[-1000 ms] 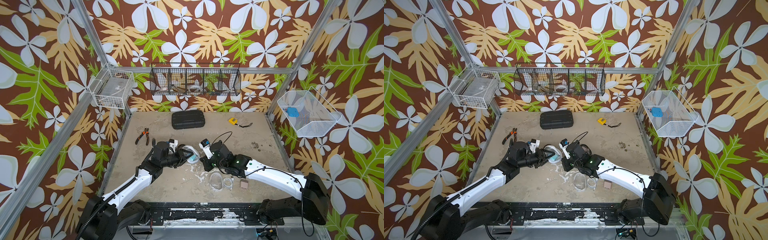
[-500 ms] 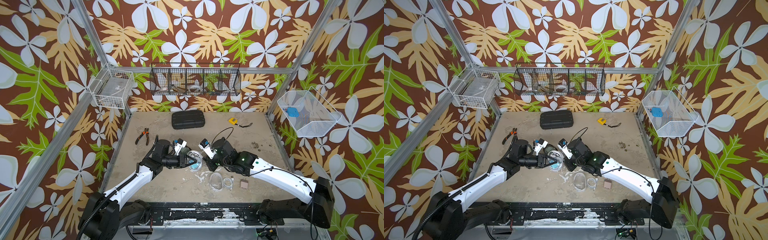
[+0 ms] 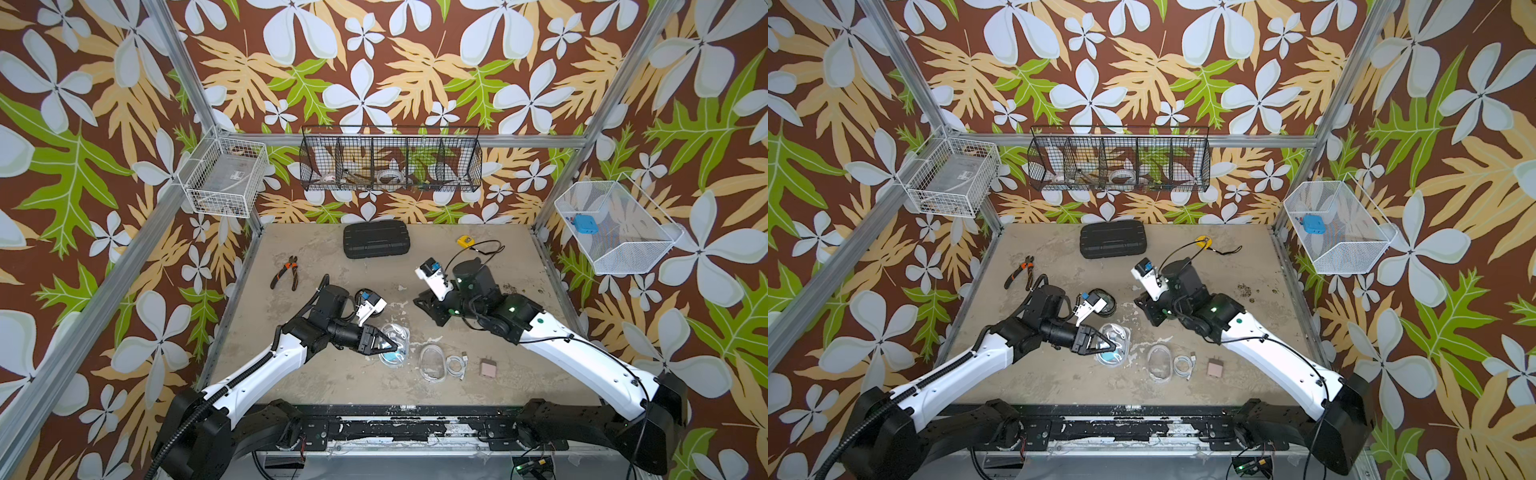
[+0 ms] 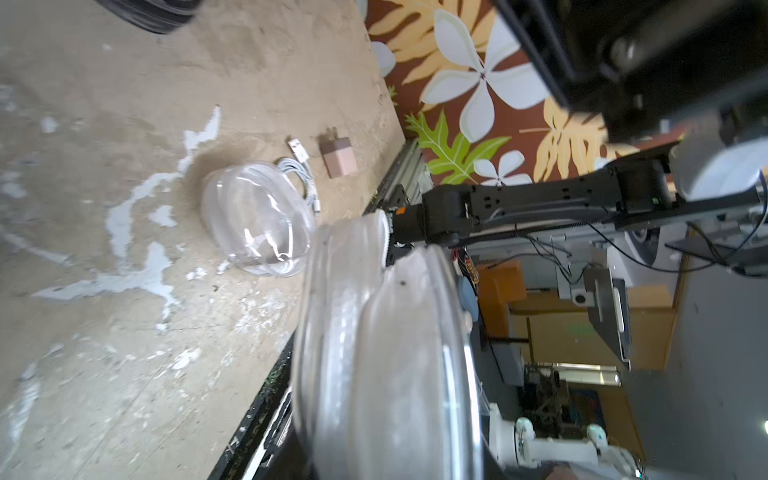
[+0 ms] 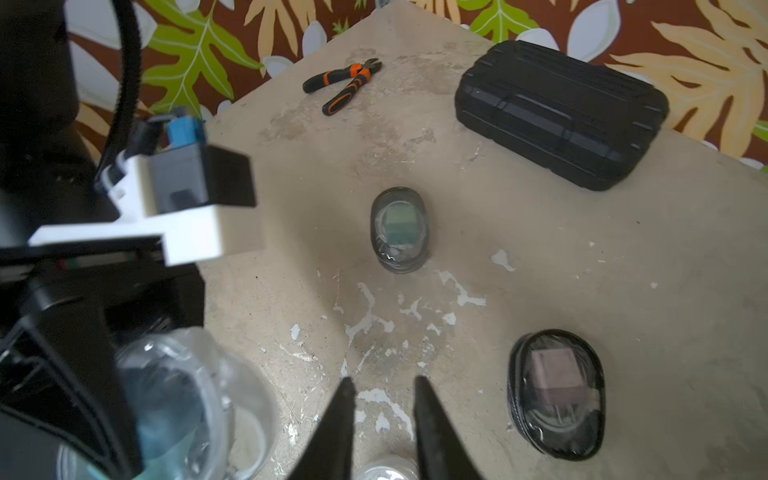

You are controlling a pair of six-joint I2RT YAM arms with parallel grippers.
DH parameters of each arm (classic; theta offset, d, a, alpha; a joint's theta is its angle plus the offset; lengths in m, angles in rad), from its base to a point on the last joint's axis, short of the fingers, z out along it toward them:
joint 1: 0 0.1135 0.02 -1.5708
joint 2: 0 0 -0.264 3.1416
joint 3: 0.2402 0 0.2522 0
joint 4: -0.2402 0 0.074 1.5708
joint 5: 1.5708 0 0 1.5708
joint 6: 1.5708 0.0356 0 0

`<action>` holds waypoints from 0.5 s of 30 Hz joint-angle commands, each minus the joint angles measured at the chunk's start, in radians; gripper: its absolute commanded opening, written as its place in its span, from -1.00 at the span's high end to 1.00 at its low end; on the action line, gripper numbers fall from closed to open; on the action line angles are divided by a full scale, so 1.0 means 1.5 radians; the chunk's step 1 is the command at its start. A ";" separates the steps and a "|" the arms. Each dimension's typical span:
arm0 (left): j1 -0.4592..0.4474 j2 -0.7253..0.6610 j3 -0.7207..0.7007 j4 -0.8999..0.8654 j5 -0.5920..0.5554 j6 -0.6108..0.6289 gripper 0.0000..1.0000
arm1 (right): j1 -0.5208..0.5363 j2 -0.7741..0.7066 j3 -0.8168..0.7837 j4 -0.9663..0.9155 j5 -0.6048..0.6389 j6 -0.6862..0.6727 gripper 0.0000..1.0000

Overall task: Pack away charging kits
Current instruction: Zip the zipper on the storage bag, then adjust the storage bag.

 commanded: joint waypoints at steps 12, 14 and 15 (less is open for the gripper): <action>-0.052 0.034 0.103 -0.091 -0.030 0.129 0.99 | -0.008 -0.001 -0.073 0.037 -0.413 0.082 -0.47; -0.055 0.040 0.109 -0.093 -0.036 0.134 0.98 | 0.005 0.003 -0.082 0.037 -0.402 0.082 -0.47; -0.057 0.041 0.111 -0.094 -0.036 0.137 0.97 | 0.005 0.005 -0.088 0.041 -0.407 0.085 -0.44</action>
